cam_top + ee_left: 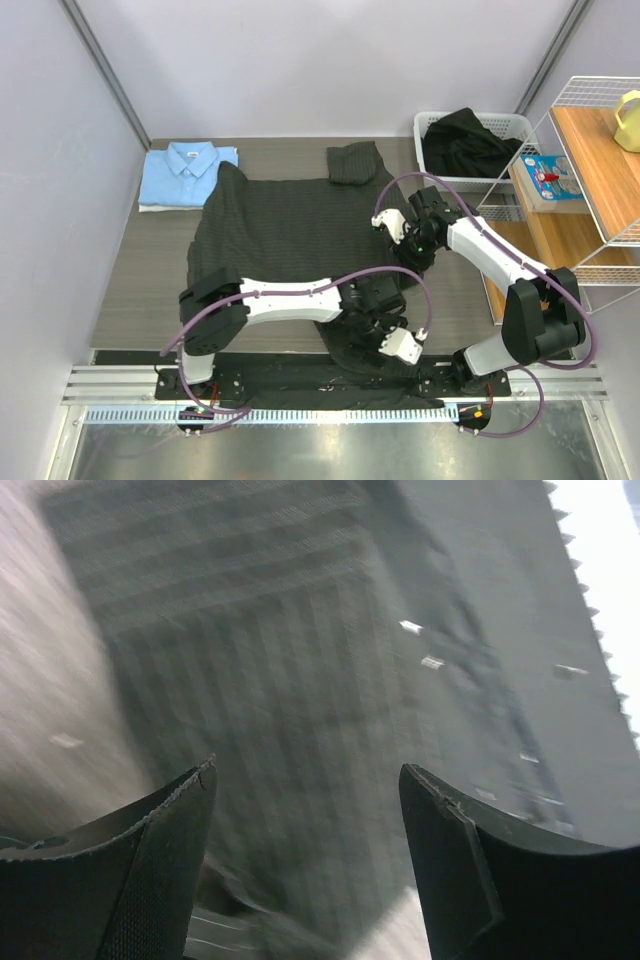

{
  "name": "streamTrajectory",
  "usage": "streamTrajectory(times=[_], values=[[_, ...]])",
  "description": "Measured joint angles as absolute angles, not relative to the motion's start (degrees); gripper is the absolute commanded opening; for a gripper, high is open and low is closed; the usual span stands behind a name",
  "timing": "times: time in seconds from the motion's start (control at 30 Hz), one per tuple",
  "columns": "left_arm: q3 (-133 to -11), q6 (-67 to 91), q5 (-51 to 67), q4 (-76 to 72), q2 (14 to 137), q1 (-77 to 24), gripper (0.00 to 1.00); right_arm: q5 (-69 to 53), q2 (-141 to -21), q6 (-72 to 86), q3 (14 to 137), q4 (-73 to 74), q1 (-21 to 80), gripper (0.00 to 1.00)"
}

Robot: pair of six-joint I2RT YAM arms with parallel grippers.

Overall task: Fold and stack the long sleeve shirts
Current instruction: Flatten the shirt out

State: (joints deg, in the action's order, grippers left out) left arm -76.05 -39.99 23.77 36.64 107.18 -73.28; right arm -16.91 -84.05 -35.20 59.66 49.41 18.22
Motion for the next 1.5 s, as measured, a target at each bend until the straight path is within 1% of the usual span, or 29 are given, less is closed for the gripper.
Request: streamTrajectory(times=[0.1, 0.23, 0.3, 0.33, 0.43, 0.47, 0.53, 0.57, 0.63, 0.67, 0.7, 0.73, 0.8, 0.83, 0.9, 0.97, 1.0, 1.07, 1.13, 1.23, 1.4, 1.5], values=[[-80.6, -43.0, 22.8, 36.8, 110.7, -73.2, 0.76, -17.7, -84.4, -34.9, 59.5, 49.4, 18.2, 0.1], [-82.1, -45.2, 21.7, 36.1, 112.6, -73.0, 0.77, -18.7, -85.6, -34.3, 59.5, 49.3, 18.2, 0.11], [-82.8, -46.0, 21.5, 36.1, 114.3, -73.0, 0.77, -18.9, -86.0, -34.2, 59.5, 49.3, 18.2, 0.11], [-83.2, -46.4, 21.5, 36.2, 115.2, -73.0, 0.76, -19.1, -86.0, -34.1, 59.5, 49.3, 18.2, 0.11], [-84.6, -47.6, 21.4, 36.6, 117.8, -73.0, 0.58, -19.3, -86.0, -34.1, 59.5, 49.3, 18.2, 0.11], [-84.9, -47.9, 21.5, 36.7, 117.8, -73.0, 0.4, -19.3, -86.0, -34.1, 59.5, 49.3, 18.2, 0.11], [-85.0, -47.8, 21.4, 37.3, 117.9, -73.0, 0.27, -19.3, -86.0, -34.1, 59.5, 49.3, 18.2, 0.13], [-84.9, -47.4, 21.5, 37.6, 117.8, -73.0, 0.16, -19.3, -86.0, -34.2, 59.4, 49.3, 18.2, 0.13], [-84.0, -45.7, 21.9, 37.2, 116.9, -73.0, 0.06, -19.3, -85.9, -34.2, 58.8, 49.2, 18.2, 0.16], [-83.2, -44.7, 21.9, 37.2, 115.9, -73.3, 0.0, -19.2, -85.7, -34.2, 58.4, 49.1, 18.2, 0.18], [-82.4, -43.4, 21.9, 37.5, 114.4, -73.4, 0.0, -19.2, -85.6, -34.3, 57.8, 49.1, 18.2, 0.21], [-82.1, -42.0, 21.9, 38.0, 112.7, -73.5, 0.0, -19.2, -85.4, -34.3, 57.2, 49.2, 18.2, 0.3], [-82.2, -38.6, 22.1, 38.0, 108.5, -73.8, 0.0, -19.1, -84.9, -34.5, 56.8, 49.4, 18.2, 0.4], [-82.5, -36.7, 22.3, 38.1, 105.7, -74.0, 0.0, -19.0, -84.5, -34.3, 56.7, 49.4, 18.2, 0.53], [-83.7, -33.2, 22.5, 38.1, 100.3, -74.2, 0.0, -18.6, -83.1, -34.3, 56.6, 49.7, 18.2, 0.64], [-86.1, -29.5, 22.6, 37.8, 94.1, -74.3, 0.0, -18.1, -81.1, -34.2, 56.6, 49.8, 18.2, 0.82], [-87.4, -27.4, 22.5, 37.2, 91.1, -74.3, 0.0, -17.8, -80.0, -33.9, 56.6, 49.9, 18.1, 0.86], [-88.8, -23.7, 21.9, 34.6, 85.8, -74.1, 0.0, -17.0, -77.5, -33.7, 56.9, 50.2, 17.8, 0.89], [-88.8, -19.1, 19.8, 31.7, 80.4, -74.1, 0.0, -16.3, -75.4, -33.5, 57.6, 50.8, 17.2, 0.89], [-87.3, -11.6, 11.7, 25.3, 73.7, -73.9, 0.0, -15.3, -71.6, -32.9, 60.2, 51.9, 15.2, 0.91], [-83.5, -3.3, 1.2, 18.7, 71.5, -72.4, 0.0, -15.1, -65.3, -32.5, 67.2, 54.2, 11.4, 0.9], [-79.5, 1.5, -1.2, 16.9, 73.3, -68.9, 0.0, -15.5, -62.3, -32.3, 70.9, 56.0, 10.2, 0.86]])
